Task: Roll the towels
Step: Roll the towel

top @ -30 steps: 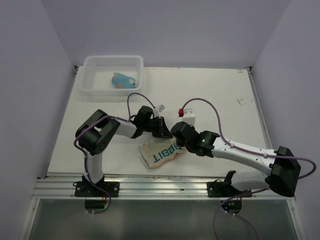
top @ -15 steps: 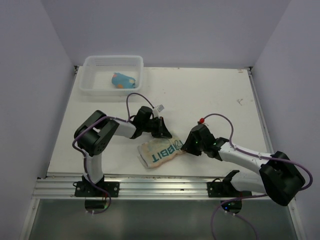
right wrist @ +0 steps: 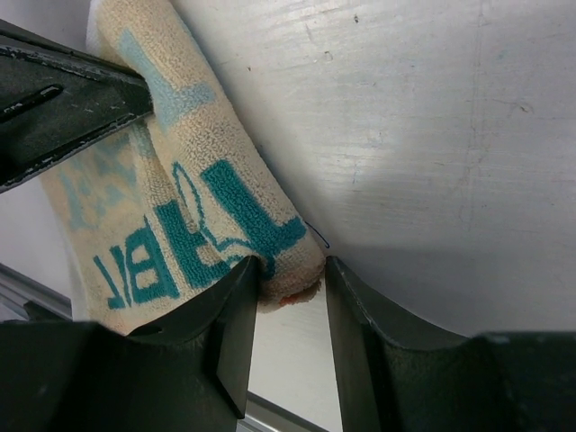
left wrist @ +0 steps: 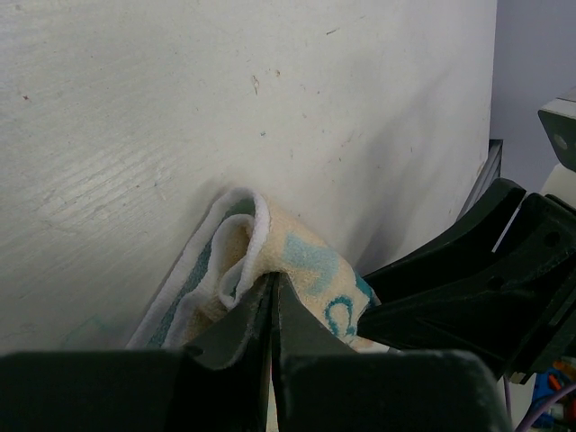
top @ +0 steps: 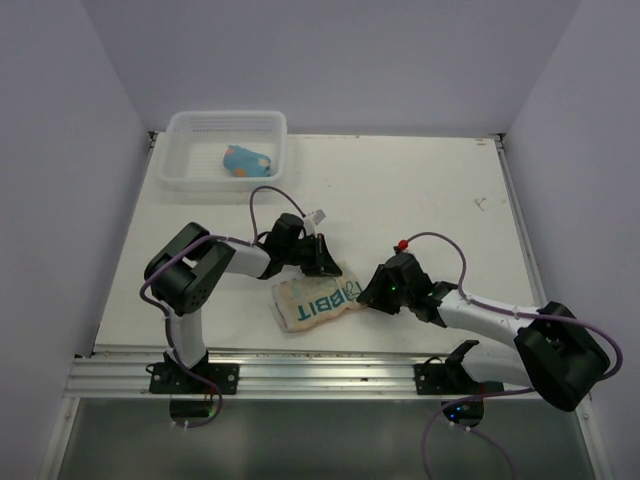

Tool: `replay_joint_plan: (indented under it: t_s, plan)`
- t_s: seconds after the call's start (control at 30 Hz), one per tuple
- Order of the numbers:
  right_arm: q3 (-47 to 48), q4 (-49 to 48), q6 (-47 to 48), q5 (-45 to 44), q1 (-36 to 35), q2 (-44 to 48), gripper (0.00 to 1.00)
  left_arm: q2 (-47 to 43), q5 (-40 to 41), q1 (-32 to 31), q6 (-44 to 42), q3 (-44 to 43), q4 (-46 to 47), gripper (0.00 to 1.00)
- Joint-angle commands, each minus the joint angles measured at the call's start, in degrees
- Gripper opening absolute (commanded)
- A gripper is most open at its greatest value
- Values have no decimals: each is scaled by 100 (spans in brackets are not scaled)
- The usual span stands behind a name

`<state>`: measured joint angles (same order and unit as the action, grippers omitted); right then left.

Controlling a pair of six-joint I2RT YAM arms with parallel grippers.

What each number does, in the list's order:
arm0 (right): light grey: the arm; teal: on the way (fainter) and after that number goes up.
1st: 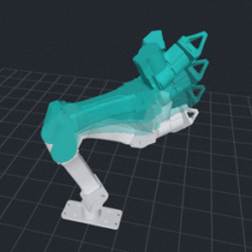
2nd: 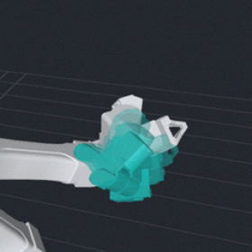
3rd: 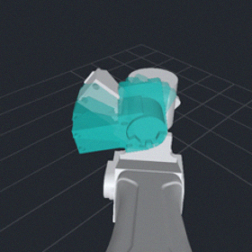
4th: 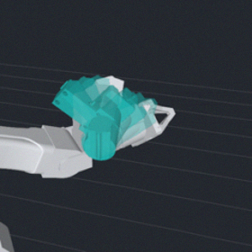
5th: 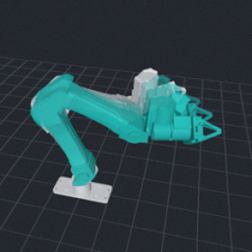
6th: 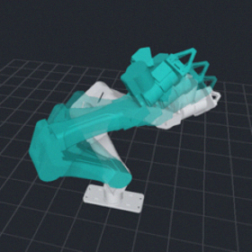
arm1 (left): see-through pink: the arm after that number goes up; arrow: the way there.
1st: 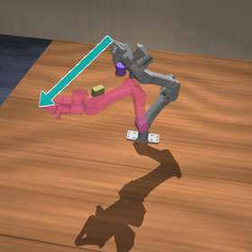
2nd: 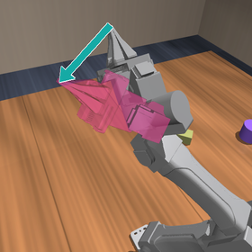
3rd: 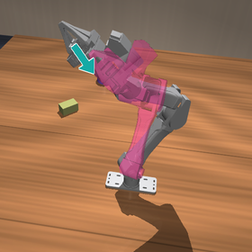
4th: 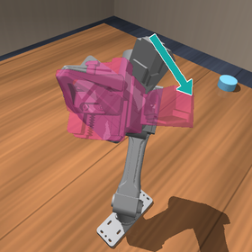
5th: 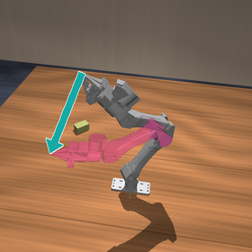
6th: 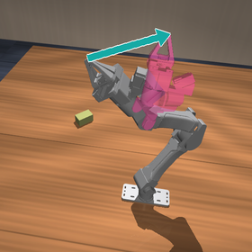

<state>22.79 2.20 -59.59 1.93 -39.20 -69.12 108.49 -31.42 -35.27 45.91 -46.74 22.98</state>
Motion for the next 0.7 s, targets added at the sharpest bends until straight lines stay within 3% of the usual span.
replay_joint_plan:
  t_s: [0.0, 0.23, 0.33, 0.4, 0.53, 0.67]
  plan:
    - [-20, 71, 483, -282, 9, -293, 40, 23, 540, -15, -240, 192, -488, 5]
    - [-169, -676, 598, 70, 18, -672, 34, 50, 505, -42, -223, 209, -470, 5]
    - [-143, -809, 729, 176, 9, -647, 22, 41, 549, -42, -232, 209, -514, 5]
    - [-90, -695, 922, 176, 9, -568, 12, 23, 567, -42, -258, 200, -540, 5]
    - [6, -282, 1362, -184, -52, -181, 0, 32, 663, -42, -302, 17, -759, 5]
    - [392, 691, 2021, -1237, -691, 136, 0, 102, 769, -24, -582, -475, -1234, 5]
